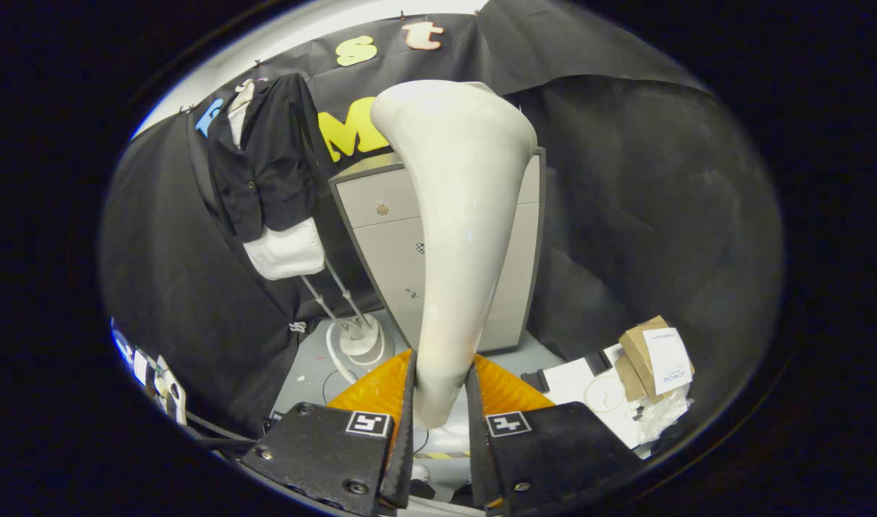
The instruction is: Iron the clothes twice with a garment steamer, once on the left side and once on the right side.
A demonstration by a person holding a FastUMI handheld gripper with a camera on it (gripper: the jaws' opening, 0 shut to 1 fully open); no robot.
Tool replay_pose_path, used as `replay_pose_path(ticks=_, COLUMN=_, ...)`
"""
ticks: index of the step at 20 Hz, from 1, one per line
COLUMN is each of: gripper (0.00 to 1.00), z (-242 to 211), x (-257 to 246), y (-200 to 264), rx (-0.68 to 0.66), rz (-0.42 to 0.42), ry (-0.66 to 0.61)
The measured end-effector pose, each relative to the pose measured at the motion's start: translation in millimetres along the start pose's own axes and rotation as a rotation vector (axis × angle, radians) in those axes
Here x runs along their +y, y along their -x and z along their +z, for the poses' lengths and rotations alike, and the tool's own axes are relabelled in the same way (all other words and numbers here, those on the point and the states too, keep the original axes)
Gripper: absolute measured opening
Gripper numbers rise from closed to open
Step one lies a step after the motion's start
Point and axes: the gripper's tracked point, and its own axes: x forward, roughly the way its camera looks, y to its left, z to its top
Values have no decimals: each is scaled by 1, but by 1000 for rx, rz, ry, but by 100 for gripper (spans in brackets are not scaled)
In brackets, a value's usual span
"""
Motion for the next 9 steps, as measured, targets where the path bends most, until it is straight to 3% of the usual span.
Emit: replay_pose_path(ticks=9, gripper=35, z=3, x=38, y=5, rx=-46, rz=-12, ry=19)
